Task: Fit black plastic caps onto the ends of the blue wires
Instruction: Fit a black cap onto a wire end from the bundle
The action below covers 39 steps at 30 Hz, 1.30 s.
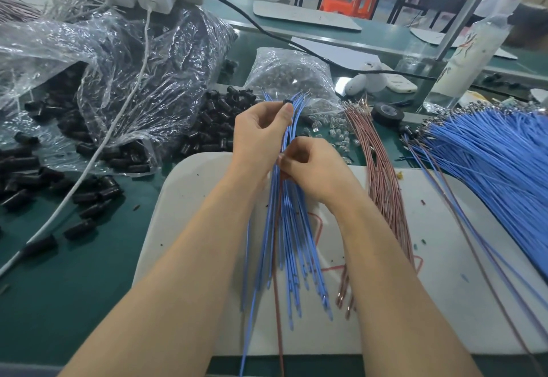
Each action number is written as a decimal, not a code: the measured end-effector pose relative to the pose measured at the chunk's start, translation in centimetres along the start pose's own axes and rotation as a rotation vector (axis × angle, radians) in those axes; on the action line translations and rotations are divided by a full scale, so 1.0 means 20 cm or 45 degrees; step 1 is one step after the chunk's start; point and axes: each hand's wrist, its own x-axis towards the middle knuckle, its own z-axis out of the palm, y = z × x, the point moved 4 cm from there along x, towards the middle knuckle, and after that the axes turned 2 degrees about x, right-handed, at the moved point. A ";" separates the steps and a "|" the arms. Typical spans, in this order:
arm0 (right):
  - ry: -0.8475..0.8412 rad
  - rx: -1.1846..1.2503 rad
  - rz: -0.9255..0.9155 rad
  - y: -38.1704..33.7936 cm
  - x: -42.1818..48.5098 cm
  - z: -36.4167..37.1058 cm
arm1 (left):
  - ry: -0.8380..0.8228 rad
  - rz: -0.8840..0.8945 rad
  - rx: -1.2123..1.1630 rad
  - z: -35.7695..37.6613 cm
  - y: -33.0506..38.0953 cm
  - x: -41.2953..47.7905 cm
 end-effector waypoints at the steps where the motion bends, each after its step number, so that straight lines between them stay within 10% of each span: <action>1: -0.017 -0.012 -0.004 0.00 0.00 0.00 | -0.009 -0.002 0.005 0.00 0.00 0.00; 6: -0.152 -0.049 -0.001 -0.02 -0.03 -0.04 | -0.064 -0.013 -0.008 -0.01 0.01 0.00; 12: -0.859 -0.092 0.094 -0.05 -0.16 -0.04 | -0.040 0.049 0.036 -0.04 0.03 0.02; 20: 0.507 -0.430 0.194 0.06 0.20 -0.30 | -0.079 0.146 0.200 -0.02 0.01 0.00; 32: 0.169 -0.466 0.185 0.14 0.36 -0.23 | -0.033 0.115 0.148 -0.01 -0.01 0.00; 39: 0.388 -0.329 0.193 0.17 0.32 -0.37 | -0.074 0.067 0.146 0.01 -0.01 -0.01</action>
